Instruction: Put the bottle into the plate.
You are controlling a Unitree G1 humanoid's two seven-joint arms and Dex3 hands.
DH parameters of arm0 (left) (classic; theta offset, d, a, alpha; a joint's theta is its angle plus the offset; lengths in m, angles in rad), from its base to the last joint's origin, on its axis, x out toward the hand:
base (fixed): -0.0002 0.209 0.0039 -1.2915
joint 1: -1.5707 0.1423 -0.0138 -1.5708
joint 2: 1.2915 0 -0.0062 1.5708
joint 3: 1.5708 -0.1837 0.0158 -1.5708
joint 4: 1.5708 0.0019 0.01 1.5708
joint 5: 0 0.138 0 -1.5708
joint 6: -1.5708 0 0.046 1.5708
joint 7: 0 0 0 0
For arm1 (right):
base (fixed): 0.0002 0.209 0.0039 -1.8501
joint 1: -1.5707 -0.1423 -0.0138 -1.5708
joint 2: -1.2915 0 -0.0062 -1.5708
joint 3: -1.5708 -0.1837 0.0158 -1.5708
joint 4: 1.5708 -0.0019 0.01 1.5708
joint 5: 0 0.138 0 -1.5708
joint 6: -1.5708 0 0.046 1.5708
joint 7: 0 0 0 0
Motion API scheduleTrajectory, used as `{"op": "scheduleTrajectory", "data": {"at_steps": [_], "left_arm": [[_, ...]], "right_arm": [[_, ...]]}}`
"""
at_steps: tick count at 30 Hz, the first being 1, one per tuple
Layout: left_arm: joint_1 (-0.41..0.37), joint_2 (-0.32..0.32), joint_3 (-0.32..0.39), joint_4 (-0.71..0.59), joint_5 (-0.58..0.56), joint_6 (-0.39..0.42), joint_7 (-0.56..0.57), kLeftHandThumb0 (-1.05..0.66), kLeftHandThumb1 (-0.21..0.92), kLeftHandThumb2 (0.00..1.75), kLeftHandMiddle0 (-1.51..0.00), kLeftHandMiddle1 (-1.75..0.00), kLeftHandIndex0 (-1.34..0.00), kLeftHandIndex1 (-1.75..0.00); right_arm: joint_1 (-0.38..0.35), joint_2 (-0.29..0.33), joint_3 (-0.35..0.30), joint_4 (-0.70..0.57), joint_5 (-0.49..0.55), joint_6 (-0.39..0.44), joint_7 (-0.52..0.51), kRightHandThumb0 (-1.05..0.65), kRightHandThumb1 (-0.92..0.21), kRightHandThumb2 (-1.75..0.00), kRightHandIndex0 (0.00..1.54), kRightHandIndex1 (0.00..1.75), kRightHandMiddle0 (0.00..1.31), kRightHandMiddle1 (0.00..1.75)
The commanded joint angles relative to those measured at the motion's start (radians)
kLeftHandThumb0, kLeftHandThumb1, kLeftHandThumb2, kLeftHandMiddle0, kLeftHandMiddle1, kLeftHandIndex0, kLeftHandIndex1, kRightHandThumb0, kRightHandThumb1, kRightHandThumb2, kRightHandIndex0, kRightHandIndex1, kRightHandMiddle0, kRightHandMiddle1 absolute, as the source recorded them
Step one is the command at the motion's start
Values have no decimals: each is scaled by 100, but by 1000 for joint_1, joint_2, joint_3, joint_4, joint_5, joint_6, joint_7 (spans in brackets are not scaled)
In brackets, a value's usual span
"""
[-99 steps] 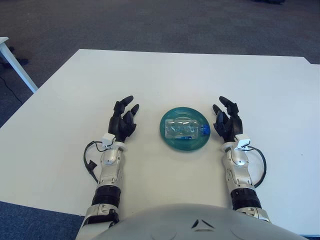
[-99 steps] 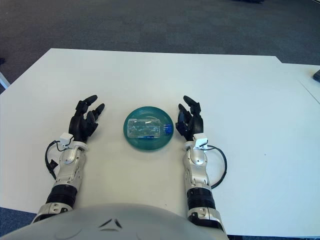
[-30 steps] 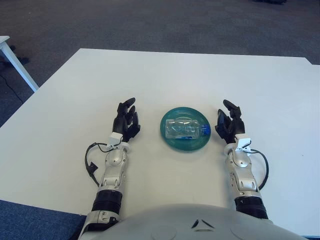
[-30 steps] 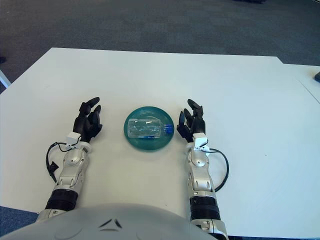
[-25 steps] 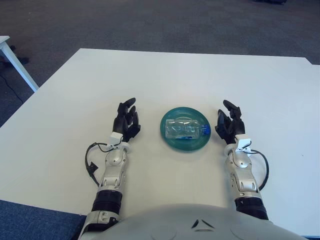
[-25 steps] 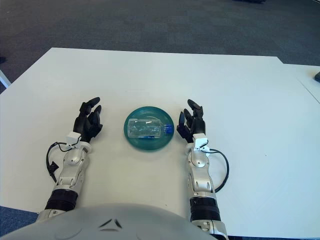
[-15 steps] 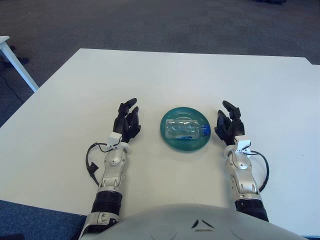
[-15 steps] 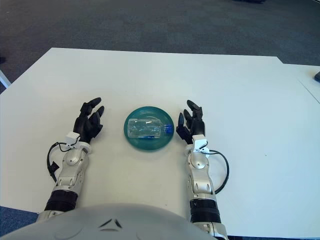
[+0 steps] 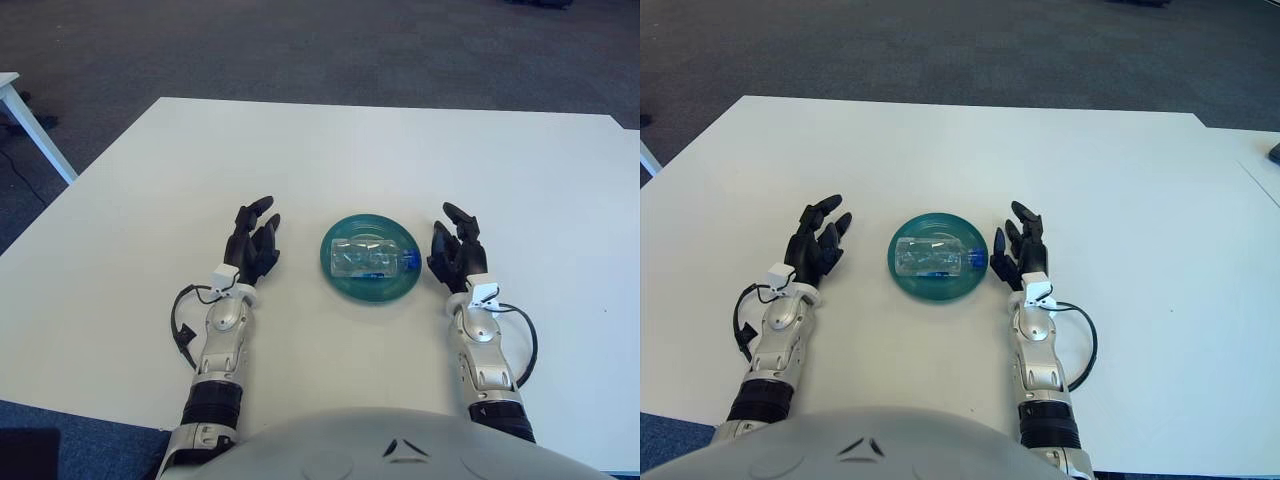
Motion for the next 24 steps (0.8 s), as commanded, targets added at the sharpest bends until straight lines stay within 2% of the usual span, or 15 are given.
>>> {"op": "scheduleTrajectory", "data": {"at_steps": [1,24], "left_arm": [[34,4,6,56,-10,70,-10,-71,92,62,-64,-7,-22,-85],[4,5,13,112,-15,23,-21,-70,92,65,-66,-6,-21,-82]], "right_arm": [[28,9,5,39,-3,36,-3,-63,-92,-72,42,0,0,66],[23,14,3,50,-1,34,-9,-65,-92,-72,43,0,0,67]]}}
